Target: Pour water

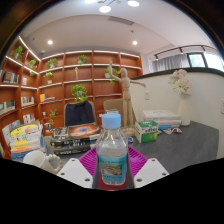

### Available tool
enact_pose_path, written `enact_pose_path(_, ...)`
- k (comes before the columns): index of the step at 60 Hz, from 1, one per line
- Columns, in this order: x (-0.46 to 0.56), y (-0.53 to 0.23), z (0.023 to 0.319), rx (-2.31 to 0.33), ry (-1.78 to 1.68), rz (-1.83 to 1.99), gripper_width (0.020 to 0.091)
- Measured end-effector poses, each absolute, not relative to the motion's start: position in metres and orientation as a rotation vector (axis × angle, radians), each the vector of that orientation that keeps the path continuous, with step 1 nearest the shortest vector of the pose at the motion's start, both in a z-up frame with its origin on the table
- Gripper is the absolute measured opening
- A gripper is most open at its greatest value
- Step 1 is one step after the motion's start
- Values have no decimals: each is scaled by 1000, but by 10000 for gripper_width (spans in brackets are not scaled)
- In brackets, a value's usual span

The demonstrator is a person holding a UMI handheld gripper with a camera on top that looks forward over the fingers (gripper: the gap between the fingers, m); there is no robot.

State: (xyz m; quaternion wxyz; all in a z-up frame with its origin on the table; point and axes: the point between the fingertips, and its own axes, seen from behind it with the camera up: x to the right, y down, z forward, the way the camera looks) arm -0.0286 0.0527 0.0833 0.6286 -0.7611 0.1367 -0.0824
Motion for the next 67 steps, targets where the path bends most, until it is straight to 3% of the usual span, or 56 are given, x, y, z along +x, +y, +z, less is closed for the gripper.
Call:
enact_pose_path(8, -33, 52, 81, -1778, 305, -187, 498)
enact_pose_path(14, -42, 39, 83, -1787, 295, -168, 658)
enact_pose_path(20, -58, 19, 88, -1774, 279, -125, 744)
enact_pose_path(45, -115, -81, 105, -1828, 65, -32, 749)
enact_pose_path(67, -150, -103, 107, -1842, -62, 36, 759)
